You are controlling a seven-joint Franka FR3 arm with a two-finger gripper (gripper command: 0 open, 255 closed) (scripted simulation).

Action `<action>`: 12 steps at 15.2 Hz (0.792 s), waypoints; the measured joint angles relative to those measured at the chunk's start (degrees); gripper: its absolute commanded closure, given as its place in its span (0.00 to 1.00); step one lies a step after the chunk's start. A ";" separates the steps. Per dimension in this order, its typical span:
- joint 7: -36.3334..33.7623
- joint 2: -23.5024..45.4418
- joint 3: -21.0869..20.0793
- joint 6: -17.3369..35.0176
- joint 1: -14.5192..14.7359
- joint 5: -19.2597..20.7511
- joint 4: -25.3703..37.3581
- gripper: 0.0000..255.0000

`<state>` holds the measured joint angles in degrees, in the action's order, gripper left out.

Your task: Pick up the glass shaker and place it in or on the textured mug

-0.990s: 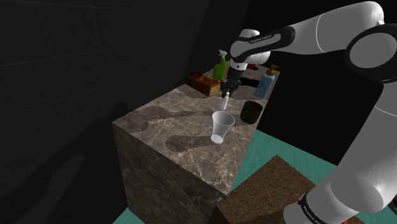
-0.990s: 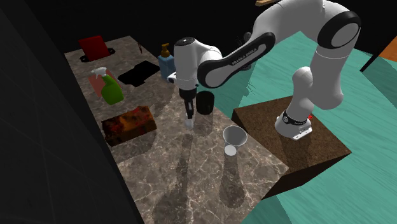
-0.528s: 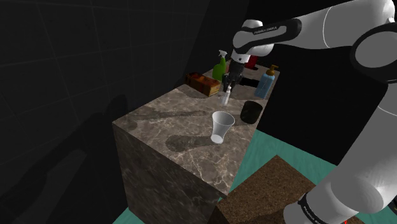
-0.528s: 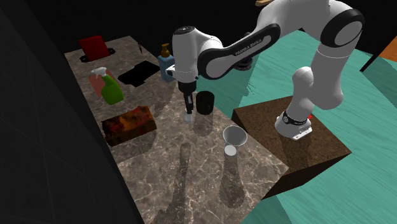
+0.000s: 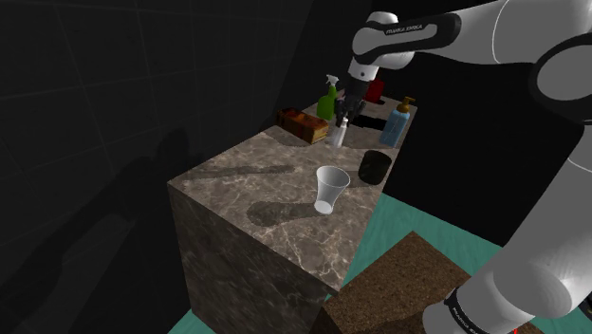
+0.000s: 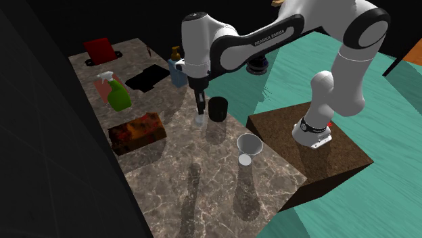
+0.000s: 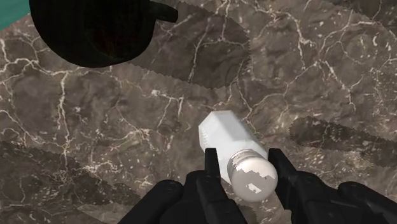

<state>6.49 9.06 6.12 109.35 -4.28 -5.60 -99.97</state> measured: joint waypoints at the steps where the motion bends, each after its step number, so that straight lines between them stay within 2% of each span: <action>1: -0.08 -0.15 0.00 -0.65 0.01 0.04 0.52 1.00; 10: -0.50 -0.50 0.10 -7.14 -0.12 0.23 6.66 1.00; 12: 0.56 -2.25 0.60 -7.64 -0.73 0.37 5.31 1.00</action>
<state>7.05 6.82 6.72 101.71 -5.00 -5.23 -94.65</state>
